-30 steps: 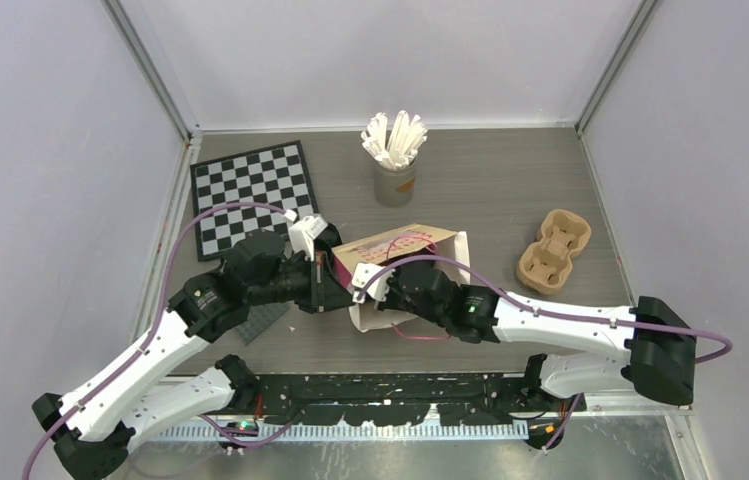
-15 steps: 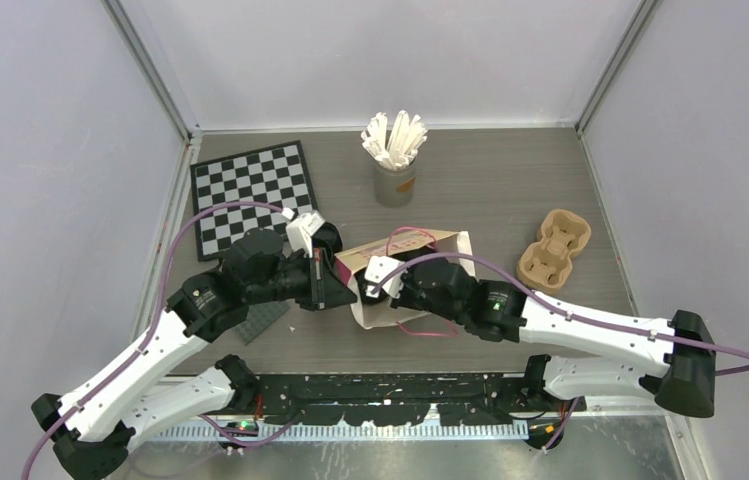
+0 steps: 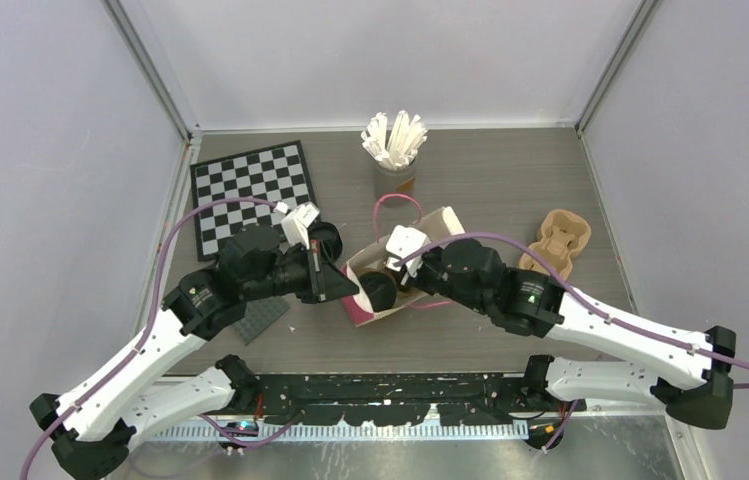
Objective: Pack the takeout coffee
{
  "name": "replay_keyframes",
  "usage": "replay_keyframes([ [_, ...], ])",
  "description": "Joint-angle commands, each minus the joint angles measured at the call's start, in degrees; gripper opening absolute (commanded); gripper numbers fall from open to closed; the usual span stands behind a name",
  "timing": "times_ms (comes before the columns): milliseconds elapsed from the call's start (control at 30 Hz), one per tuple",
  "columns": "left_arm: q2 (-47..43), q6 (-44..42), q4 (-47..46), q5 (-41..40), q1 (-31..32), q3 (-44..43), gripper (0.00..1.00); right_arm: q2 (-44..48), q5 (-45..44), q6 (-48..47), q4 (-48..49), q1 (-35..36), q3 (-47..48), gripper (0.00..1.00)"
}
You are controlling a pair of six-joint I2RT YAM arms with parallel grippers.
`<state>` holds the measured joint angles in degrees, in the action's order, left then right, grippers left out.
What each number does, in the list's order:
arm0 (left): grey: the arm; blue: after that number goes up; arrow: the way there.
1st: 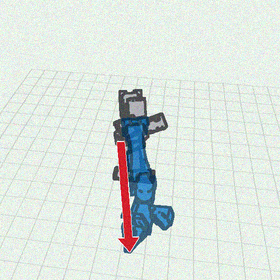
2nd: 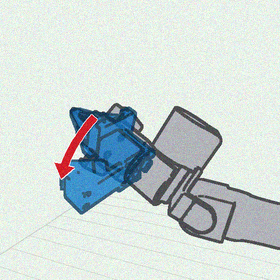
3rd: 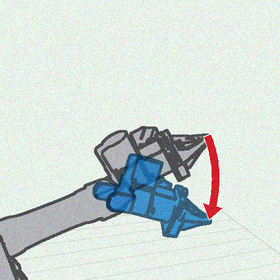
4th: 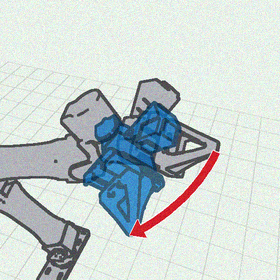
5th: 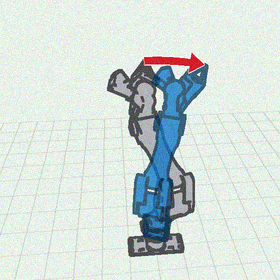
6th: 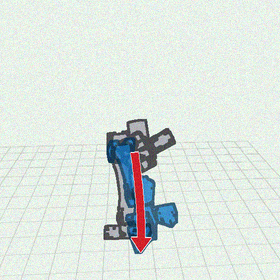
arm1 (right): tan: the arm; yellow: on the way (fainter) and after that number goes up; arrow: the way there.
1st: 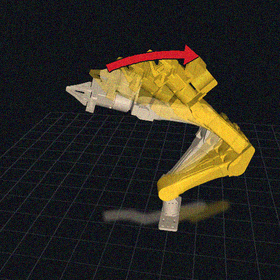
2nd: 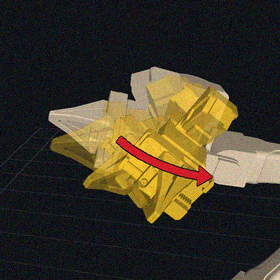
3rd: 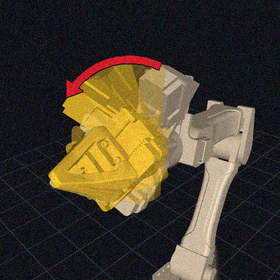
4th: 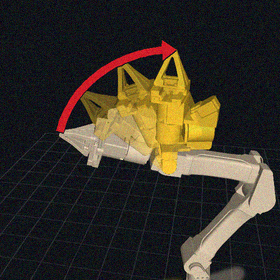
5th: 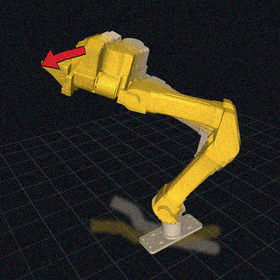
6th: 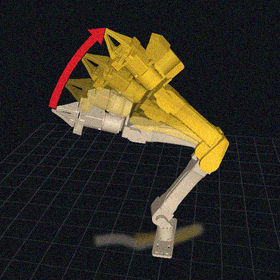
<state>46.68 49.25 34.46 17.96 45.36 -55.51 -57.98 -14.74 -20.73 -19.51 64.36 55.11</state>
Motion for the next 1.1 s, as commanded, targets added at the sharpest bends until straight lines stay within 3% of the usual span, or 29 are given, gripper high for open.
replay_keyframes([
  [0,-0.51,2.04,-2.46,-2.14,0.17,-2.78,0.00,2.82,-1.38,3.78,-1.74,-0.49,6.11,0.08],
  [400,-2.41,6.74,-2.91,-4.73,0.16,0.09,0.00,2.22,-6.08,8.03,-7.27,-1.63,13.45,0.11],
  [633,-5.17,6.04,1.33,-8.25,0.16,-0.63,0.05,0.37,-8.31,8.56,-11.88,-1.71,21.42,0.22],
  [933,-8.99,5.59,3.83,-12.96,0.17,0.23,0.22,0.37,-13.60,17.25,-15.96,-1.74,27.45,0.30],
  [1067,-9.33,2.38,6.96,-16.37,0.19,-3.22,0.40,-0.16,-21.15,27.37,-18.20,-1.71,29.15,0.38],
])
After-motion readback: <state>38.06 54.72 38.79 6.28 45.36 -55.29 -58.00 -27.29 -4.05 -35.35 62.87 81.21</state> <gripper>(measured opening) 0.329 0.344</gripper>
